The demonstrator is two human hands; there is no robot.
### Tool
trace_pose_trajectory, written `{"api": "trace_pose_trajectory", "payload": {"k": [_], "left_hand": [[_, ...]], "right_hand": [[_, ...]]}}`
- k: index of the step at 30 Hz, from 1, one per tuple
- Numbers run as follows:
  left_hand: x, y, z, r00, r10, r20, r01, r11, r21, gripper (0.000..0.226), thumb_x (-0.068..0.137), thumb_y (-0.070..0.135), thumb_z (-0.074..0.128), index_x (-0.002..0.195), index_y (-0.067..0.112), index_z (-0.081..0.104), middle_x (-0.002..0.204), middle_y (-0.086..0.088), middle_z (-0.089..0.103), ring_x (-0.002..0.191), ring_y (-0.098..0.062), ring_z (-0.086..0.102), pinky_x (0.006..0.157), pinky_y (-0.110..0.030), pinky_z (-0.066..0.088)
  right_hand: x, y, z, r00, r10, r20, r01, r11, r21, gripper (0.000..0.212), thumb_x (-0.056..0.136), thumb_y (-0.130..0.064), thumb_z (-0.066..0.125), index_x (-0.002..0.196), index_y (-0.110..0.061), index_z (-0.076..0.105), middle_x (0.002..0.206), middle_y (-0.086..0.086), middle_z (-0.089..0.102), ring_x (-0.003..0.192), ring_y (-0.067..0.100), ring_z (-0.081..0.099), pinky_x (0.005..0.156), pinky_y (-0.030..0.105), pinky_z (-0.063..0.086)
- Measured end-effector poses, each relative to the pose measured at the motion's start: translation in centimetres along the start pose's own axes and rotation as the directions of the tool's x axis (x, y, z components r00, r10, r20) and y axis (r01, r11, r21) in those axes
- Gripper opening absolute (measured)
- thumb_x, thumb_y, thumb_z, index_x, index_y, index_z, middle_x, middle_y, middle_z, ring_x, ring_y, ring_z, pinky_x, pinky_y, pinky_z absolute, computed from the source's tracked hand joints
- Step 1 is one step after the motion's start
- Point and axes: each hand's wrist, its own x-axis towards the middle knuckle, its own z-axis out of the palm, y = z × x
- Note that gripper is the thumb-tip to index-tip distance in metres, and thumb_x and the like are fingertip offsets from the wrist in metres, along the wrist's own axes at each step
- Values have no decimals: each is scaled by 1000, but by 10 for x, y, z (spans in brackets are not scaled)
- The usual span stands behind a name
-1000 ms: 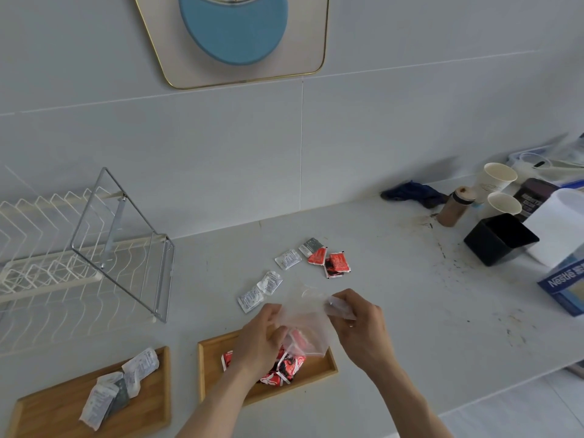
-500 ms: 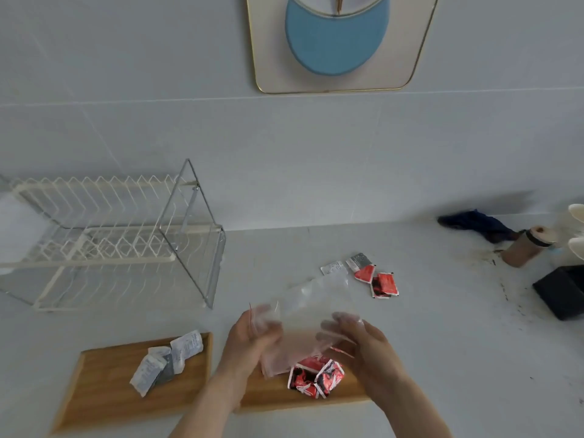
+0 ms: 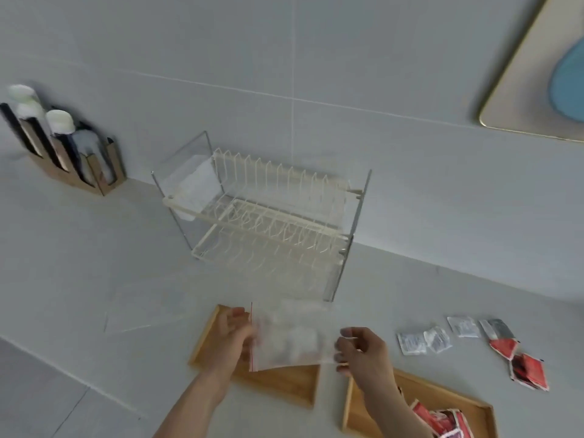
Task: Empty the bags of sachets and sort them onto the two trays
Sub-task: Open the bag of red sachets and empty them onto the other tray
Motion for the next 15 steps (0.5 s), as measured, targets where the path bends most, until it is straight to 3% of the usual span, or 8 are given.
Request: {"api": "trace_pose_trajectory", "payload": {"k": [6,9,15], "left_hand": [[37,14,-102,984,49,-173,-47,999,19,43,78,-9,61,110,19,52,107,-7,69,94,-29,69,78,-48,58],[58,20,-143,962,88,-260,-85,996,22,39,75,-10,63,99,20,57,103,-2,71,94,-25,69,79,-49,59],[97,32,-210,931,156,-331,-117,984,134,36,75,-4,64,88,29,63,96,10,71,86,-20,70,78,-44,57]], "right_hand": [[3,-22,115,998,-45,47,54,975,-214,15,88,-9,68,96,-21,69,80,5,74,71,24,73,72,51,63],[1,-37,173,992,-108,67,124,941,-316,25,89,-15,67,112,-24,63,84,-6,72,83,25,71,79,51,60],[-5,-65,265,963,-231,142,271,831,-486,61,93,-18,67,146,-19,38,115,-2,63,92,18,65,81,34,48]]}}
